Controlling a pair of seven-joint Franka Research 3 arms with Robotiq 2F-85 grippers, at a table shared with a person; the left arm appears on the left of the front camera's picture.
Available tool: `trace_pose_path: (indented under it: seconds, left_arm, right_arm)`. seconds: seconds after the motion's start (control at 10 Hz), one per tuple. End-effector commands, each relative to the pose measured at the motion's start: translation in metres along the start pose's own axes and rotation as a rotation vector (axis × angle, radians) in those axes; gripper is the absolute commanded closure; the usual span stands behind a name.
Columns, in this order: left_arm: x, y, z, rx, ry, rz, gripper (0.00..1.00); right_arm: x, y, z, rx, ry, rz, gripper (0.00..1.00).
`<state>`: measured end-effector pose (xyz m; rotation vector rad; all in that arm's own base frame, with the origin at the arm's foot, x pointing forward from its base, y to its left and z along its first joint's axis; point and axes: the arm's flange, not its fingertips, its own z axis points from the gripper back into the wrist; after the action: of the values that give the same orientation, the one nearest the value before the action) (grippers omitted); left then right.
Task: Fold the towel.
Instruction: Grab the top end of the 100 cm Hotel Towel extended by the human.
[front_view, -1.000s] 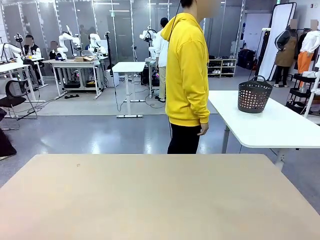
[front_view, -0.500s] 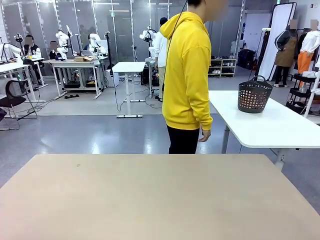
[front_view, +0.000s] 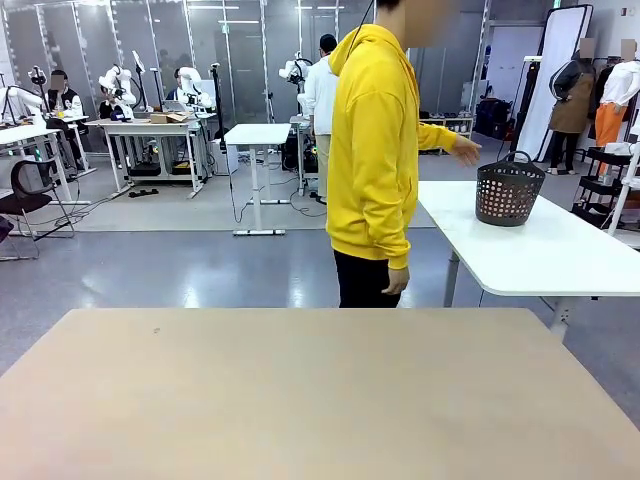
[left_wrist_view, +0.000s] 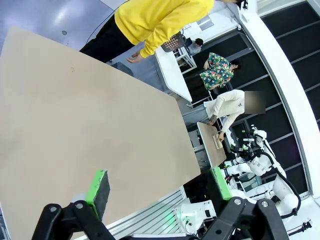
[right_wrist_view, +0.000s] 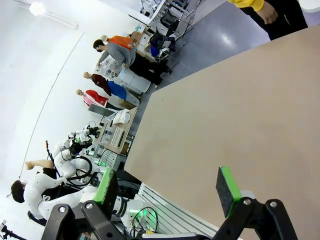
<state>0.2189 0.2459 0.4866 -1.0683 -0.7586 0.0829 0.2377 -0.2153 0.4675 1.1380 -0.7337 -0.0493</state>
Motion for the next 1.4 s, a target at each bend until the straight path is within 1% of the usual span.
trace_pose_path:
  seconds: [0.0, 1.3]
  left_arm:
    - [0.0034, -0.0003, 0.0023, -0.019, -0.005, -0.016, 0.0]
    - [0.0034, -0.0003, 0.0023, -0.019, -0.005, -0.016, 0.0]
  right_arm:
    - [0.0013, 0.0006, 0.0001, 0.01, -0.013, 0.007, 0.0]
    - [0.0013, 0.0006, 0.0001, 0.01, -0.013, 0.007, 0.0]
